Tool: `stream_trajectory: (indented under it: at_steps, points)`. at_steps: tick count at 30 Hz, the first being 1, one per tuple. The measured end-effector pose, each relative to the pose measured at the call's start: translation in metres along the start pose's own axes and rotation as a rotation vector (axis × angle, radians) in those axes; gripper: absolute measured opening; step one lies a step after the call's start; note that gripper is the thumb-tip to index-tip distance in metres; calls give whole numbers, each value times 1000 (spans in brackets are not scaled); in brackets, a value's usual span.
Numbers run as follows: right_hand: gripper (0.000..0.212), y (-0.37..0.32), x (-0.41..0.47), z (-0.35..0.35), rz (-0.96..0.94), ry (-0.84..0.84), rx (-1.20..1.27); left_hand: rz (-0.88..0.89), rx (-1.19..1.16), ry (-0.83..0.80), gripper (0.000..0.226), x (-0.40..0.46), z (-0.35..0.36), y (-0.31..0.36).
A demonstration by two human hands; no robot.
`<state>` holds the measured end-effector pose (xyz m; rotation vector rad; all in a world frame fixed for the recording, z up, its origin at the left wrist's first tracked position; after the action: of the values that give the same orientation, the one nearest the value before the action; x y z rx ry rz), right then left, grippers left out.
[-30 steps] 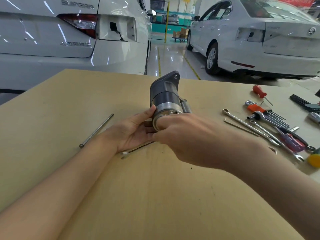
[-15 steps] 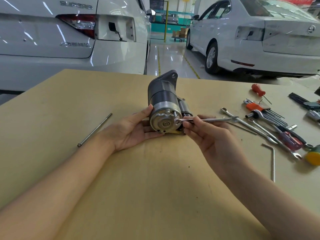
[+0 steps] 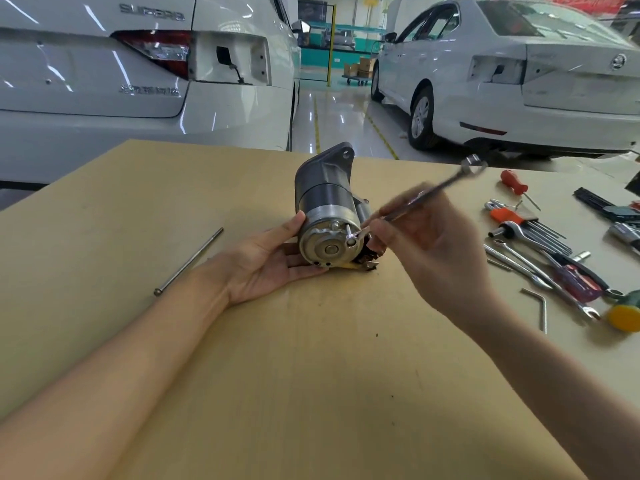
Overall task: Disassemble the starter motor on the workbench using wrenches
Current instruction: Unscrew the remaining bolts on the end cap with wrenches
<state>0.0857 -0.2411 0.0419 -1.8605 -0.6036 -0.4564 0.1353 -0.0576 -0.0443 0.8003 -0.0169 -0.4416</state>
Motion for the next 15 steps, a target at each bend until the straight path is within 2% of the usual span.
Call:
stream_trajectory:
  at_steps: [2, 4, 7, 9, 11, 13, 15]
  points:
    - [17, -18, 9, 8, -176, -96, -320, -5, 7, -4, 80, 1, -1, 0]
    - [26, -35, 15, 24, -352, -219, -576, 3, 14, -24, 64, 0, 0, 0]
    - [27, -47, 13, 54, -546, -547, -893, 9, 34, -74, 43, -3, 4, 0]
    - [25, -48, 7, 67, -652, -686, -1059, -3, -16, 4, 53, -3, 1, 0]
    - [25, -48, 2, 71, -696, -716, -1132, -15, -59, 44, 67, -2, 1, 0]
    - [24, -48, -2, 67, -705, -711, -1124, -8, -61, 65, 70, -1, 2, 0]
    - [16, -45, -8, 58, -621, -689, -935, -36, -57, 68, 67, -1, -2, -2]
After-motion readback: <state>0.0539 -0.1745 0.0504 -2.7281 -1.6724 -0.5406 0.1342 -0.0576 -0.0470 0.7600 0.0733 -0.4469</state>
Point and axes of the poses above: each hand's wrist, its own x-axis towards the middle knuckle, its own z-axis out of the palm, y = z × x, the point moved 5 cm from there along x, towards the middle knuckle, and after that the axes turned 11 degrees about -x, right-handed, at the moved point
